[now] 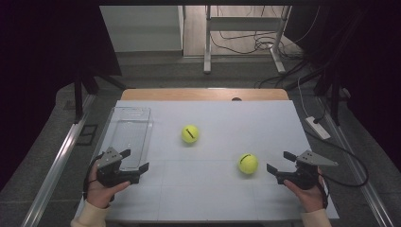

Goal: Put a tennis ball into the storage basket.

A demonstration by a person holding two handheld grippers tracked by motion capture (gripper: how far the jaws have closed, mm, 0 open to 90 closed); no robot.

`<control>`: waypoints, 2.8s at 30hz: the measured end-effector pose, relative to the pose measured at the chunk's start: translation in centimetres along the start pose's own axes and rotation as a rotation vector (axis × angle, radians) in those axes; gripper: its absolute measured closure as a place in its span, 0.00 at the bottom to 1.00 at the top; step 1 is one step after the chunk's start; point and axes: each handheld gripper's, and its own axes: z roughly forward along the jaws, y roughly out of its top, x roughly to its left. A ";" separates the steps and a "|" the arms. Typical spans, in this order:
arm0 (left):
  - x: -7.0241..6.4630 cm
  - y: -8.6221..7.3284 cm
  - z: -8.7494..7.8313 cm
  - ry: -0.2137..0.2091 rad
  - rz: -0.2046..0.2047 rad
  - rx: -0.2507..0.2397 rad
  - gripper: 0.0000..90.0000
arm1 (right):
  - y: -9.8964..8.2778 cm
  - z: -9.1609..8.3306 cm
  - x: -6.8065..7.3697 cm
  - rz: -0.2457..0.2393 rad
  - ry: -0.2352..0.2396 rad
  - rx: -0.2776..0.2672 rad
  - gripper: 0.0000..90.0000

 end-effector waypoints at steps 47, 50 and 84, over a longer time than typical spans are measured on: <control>-0.5 1.1 -0.3 -0.019 -0.022 -0.006 0.13 | -0.1 0.2 0.4 0.009 0.021 0.005 0.13; -0.7 1.4 -0.1 -0.025 -0.021 -0.003 0.13 | -0.1 0.2 0.4 0.007 0.020 0.005 0.13; -1.9 4.5 1.9 -0.073 0.008 0.052 0.12 | -0.2 0.5 0.5 0.010 0.024 0.010 0.13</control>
